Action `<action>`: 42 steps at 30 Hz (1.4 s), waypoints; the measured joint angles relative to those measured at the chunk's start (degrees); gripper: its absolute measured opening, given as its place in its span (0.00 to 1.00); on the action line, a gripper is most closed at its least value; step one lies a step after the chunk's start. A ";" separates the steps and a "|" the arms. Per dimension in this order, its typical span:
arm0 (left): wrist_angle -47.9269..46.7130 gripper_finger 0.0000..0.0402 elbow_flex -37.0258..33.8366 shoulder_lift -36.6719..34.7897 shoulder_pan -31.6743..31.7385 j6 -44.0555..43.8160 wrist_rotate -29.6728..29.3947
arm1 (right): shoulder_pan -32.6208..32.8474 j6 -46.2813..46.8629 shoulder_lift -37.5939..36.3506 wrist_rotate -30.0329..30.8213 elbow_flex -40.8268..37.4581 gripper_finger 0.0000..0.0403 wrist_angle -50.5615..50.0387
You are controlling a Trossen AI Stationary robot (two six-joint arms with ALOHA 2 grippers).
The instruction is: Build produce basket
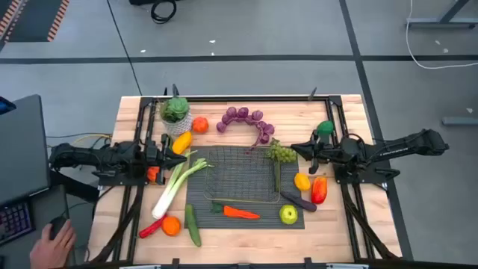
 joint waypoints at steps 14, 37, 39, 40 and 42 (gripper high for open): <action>-0.01 0.09 0.01 0.00 0.00 0.00 0.00 | -0.02 0.00 0.02 0.00 0.00 0.05 -0.02; 0.00 0.08 0.02 0.00 0.00 0.00 0.00 | 0.00 0.00 0.00 0.00 -0.02 0.05 -0.02; -0.02 0.08 0.00 0.00 0.00 0.00 0.00 | 0.00 0.00 0.00 0.00 -0.02 0.05 0.00; 0.00 0.07 0.02 0.00 0.00 0.00 0.00 | -0.01 0.00 0.01 0.00 -0.02 0.05 -0.01; -0.02 0.07 0.00 0.00 0.00 0.00 0.00 | 0.00 0.00 0.01 0.00 0.00 0.05 -0.01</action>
